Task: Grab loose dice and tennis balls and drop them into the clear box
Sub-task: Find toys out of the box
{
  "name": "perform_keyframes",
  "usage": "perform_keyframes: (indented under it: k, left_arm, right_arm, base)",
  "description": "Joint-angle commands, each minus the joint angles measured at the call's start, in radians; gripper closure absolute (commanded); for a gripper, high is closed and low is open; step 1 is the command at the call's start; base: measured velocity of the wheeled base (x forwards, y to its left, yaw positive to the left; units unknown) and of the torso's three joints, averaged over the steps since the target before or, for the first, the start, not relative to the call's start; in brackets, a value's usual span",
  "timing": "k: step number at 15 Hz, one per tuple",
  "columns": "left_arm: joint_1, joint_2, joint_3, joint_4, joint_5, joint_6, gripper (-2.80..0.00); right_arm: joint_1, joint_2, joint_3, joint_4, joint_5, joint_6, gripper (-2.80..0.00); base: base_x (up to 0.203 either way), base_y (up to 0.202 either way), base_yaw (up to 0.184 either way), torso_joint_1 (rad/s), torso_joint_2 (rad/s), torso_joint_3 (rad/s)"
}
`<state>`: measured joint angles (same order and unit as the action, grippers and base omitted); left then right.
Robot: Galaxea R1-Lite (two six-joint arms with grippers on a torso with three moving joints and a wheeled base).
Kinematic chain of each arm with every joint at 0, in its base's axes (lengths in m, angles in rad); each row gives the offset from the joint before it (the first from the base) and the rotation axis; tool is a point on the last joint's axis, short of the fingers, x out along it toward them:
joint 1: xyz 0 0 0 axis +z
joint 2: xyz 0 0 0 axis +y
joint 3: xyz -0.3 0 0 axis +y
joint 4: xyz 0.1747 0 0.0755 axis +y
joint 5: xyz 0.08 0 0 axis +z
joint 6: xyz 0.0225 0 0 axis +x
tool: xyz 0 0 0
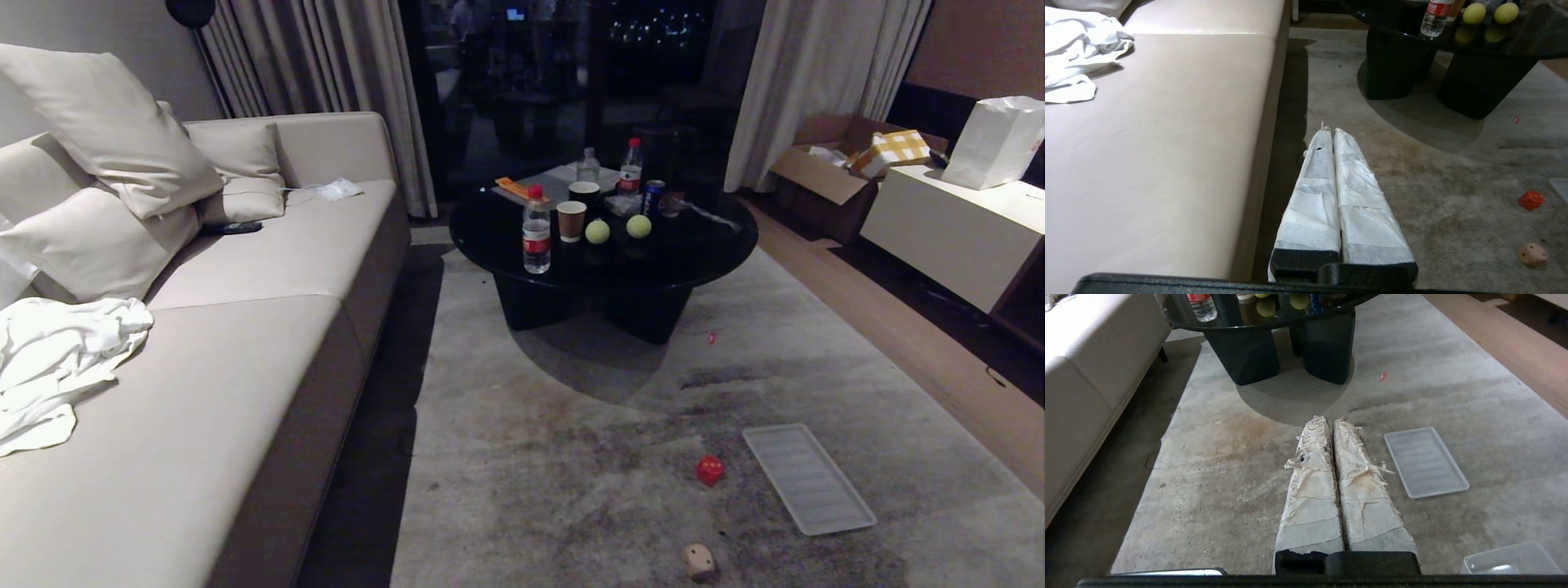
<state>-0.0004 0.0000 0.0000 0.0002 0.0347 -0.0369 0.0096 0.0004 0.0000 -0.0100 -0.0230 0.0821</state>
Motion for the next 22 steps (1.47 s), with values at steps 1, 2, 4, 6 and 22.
perform_keyframes:
  k: [1,2,4,6,22]
  left_arm:
    - [-0.001,0.001,0.002,0.000,0.001,-0.001,0.00]
    - [0.000,0.002,0.002,0.000,0.001,-0.001,0.00]
    - [0.000,0.002,0.002,0.000,0.001,-0.001,0.00]
    - [0.000,0.002,0.002,0.000,0.001,-0.001,0.00]
    - [0.000,0.002,0.002,-0.002,0.005,-0.024,0.00]
  right_arm:
    - [0.000,0.000,0.003,-0.001,0.000,0.001,0.00]
    - [0.001,0.000,0.003,-0.001,0.000,0.001,0.00]
    - [0.000,0.001,0.003,-0.001,0.000,0.001,0.00]
    - [0.000,0.001,0.003,-0.001,0.000,0.001,0.00]
    - [0.001,0.000,0.003,-0.001,0.000,0.001,0.00]
  base:
    - [0.000,0.000,0.000,0.000,0.00,0.000]
    - [0.000,0.000,0.000,0.000,0.00,0.000]
    - [0.000,0.000,0.000,0.000,0.00,0.000]
    - [0.000,0.000,0.000,0.003,0.00,-0.088]
    - [0.000,0.000,0.000,0.003,0.00,-0.195]
